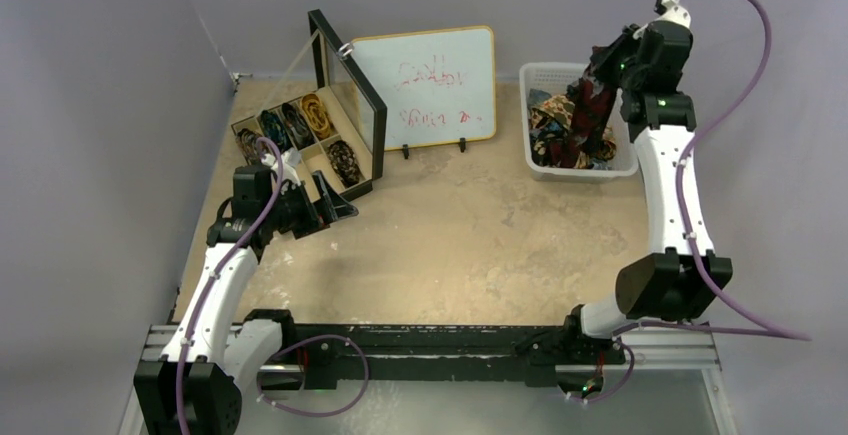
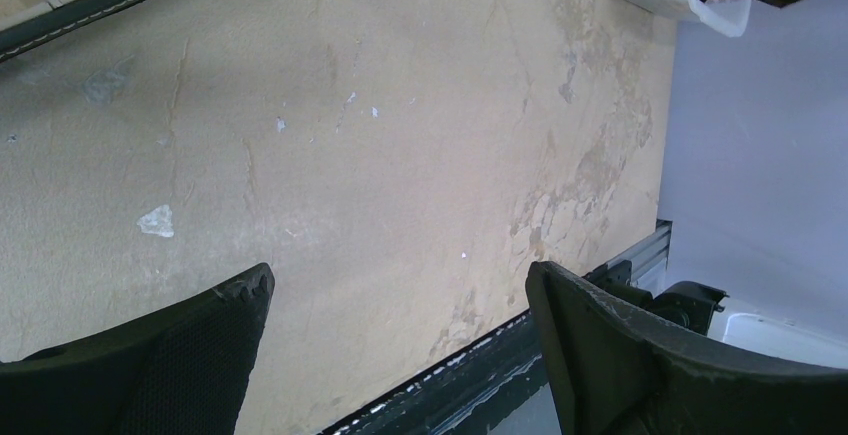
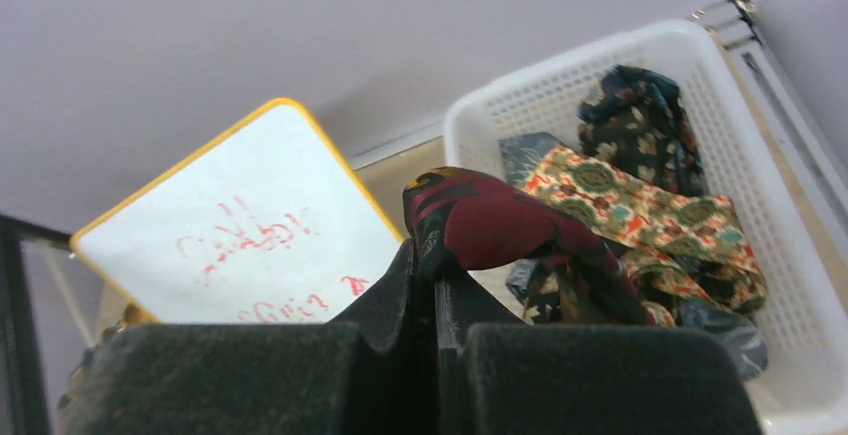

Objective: Roll the ties
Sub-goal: Pick up the tie from the bin, then place the tie at the center of the board.

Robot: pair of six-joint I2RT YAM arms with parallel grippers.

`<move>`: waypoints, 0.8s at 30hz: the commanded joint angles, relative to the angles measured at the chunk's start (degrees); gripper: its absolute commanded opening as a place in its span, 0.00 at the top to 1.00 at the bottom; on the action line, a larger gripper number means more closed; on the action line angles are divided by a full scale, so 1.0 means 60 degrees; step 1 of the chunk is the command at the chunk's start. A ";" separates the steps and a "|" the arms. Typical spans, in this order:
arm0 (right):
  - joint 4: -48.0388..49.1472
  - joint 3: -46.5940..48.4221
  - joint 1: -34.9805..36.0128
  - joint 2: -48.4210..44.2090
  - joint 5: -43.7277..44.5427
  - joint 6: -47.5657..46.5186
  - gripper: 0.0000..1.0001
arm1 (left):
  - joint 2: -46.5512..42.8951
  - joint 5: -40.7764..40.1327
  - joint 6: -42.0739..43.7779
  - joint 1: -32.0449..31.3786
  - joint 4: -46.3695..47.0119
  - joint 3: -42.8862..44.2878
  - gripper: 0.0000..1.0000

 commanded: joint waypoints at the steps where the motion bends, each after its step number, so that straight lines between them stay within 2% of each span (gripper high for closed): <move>1: -0.0139 0.0902 -0.0002 0.0056 -0.1402 -0.0062 1.00 | -0.0066 0.0201 0.0083 0.0049 0.0381 0.0081 0.05; 3: -0.0234 0.1339 -0.0001 -0.0002 -0.3206 -0.0060 1.00 | -0.0065 0.0194 0.0072 0.0050 0.0421 0.0066 0.05; 7: 0.1506 0.1170 0.0387 -0.0721 -0.6518 0.1103 1.00 | -0.0095 0.0135 0.0036 0.0049 0.0471 0.0045 0.05; 8: 0.1863 0.1184 0.0636 -0.0825 -0.6899 0.1427 1.00 | -0.0121 0.0128 0.0025 0.0049 0.0493 0.0038 0.05; 12: 0.2368 0.1573 0.2398 -0.1074 -0.7008 0.1779 1.00 | -0.0208 0.0019 -0.0134 0.0049 0.0517 -0.0005 0.05; 14: 0.2428 0.1500 0.2915 -0.1153 -0.6932 0.1798 1.00 | -0.0314 -0.0155 -0.0304 0.0049 0.0477 -0.0040 0.05; 21: 0.3470 -0.1638 0.3397 -0.2082 -0.6932 0.1921 1.00 | -0.0568 -0.0295 -0.0763 0.0049 0.0501 -0.0246 0.05; 24: 0.3071 -0.3463 0.3396 -0.2408 -0.6090 0.1484 1.00 | -0.0593 -0.0239 -0.0830 0.0049 0.0503 -0.0325 0.05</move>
